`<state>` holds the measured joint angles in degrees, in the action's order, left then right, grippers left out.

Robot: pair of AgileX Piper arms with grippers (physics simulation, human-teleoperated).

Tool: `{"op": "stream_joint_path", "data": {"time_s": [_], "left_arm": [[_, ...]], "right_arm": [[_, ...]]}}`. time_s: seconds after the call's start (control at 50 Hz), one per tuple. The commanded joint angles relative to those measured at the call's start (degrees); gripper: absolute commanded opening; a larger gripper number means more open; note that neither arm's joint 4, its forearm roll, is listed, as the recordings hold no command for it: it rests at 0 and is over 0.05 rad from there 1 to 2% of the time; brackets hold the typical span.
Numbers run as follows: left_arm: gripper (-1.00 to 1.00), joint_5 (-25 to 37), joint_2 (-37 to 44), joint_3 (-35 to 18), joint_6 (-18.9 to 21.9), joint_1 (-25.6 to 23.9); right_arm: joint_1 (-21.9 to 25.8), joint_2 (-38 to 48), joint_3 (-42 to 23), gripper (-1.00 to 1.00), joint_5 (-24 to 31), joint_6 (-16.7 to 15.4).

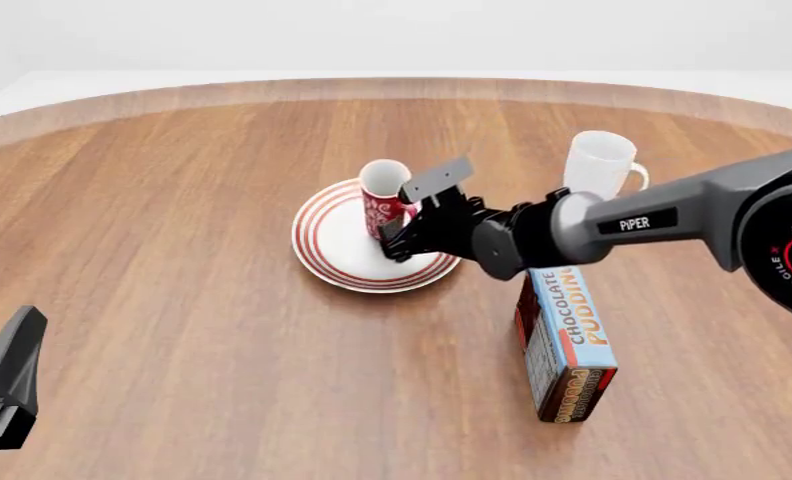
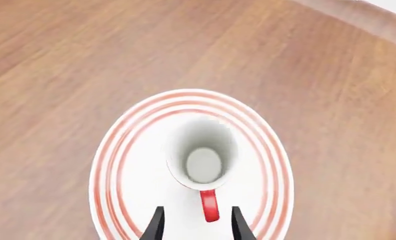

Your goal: Pick up the red mug and put it on the plate

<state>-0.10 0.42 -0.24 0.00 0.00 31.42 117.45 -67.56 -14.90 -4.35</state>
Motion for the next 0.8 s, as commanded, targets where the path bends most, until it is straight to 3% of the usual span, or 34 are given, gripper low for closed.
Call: {"op": "stream_joint_path", "data": {"time_s": [0.02,0.8], "left_arm": [[1.0,0.0,0.0,0.0,0.0,0.0],[1.0,0.0,0.0,0.0,0.0,0.0]], "right_arm": [[1.23,0.0,0.5,1.0,-0.33,0.79],[-0.13,-3.42,3.2,1.0,-0.99,0.6]]}}
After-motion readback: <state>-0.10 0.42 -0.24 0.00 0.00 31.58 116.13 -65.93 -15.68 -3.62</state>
